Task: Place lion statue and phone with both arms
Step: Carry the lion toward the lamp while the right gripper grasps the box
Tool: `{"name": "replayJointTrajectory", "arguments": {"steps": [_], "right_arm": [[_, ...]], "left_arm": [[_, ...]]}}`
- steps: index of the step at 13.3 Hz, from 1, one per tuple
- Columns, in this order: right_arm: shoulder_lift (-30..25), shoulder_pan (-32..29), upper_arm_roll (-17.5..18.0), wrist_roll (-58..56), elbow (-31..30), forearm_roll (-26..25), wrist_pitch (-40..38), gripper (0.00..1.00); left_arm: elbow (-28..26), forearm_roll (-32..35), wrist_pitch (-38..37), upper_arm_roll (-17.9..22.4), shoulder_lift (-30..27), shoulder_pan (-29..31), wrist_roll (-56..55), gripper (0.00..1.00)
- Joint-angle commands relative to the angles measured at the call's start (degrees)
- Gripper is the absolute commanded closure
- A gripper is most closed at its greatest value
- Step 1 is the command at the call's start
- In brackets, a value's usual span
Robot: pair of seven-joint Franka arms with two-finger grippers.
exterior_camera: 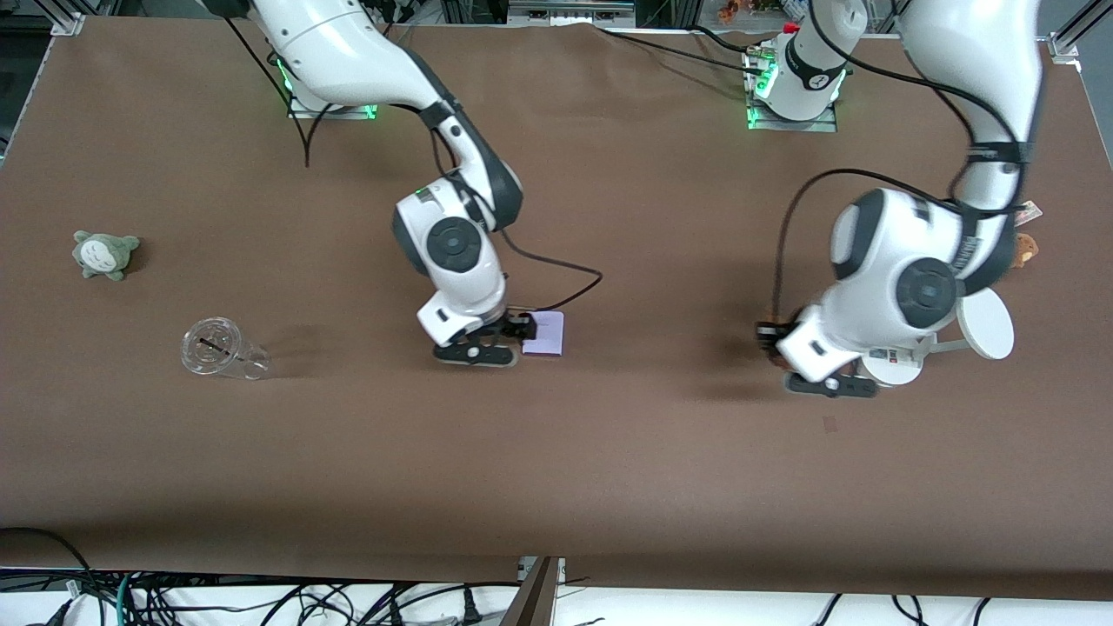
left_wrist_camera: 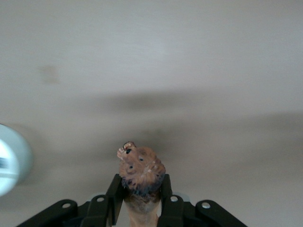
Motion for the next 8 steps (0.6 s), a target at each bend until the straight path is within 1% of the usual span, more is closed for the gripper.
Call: {"name": "replayJointTrajectory", "arguments": {"steps": [1, 2, 4, 7, 8], "right_arm": [[3.97, 2.73, -0.56, 3.48, 4.58, -0.04, -0.24, 0.00], [4.24, 3.26, -0.56, 3.49, 4.58, -0.04, -0.15, 0.00], [5.11, 4.40, -0.56, 4.53, 4.58, 0.05, 0.55, 0.00], [5.91, 4.84, -0.56, 5.24, 4.58, 0.05, 2.39, 0.00], [6.35, 4.93, -0.56, 5.68, 4.58, 0.05, 3.18, 0.00]], "left_arm": [[-1.21, 2.60, 0.10, -0.90, 0.67, 4.21, 6.88, 0.84], [-1.56, 2.60, 0.19, -0.99, 1.20, 6.13, 8.03, 0.85], [-3.31, 2.69, 1.85, -0.99, 2.95, 7.82, 9.27, 0.85], [-10.94, 2.69, 13.34, -0.99, 2.96, 8.97, 12.16, 0.85], [-11.83, 2.69, 15.37, -0.99, 3.05, 9.31, 12.95, 0.84]]}}
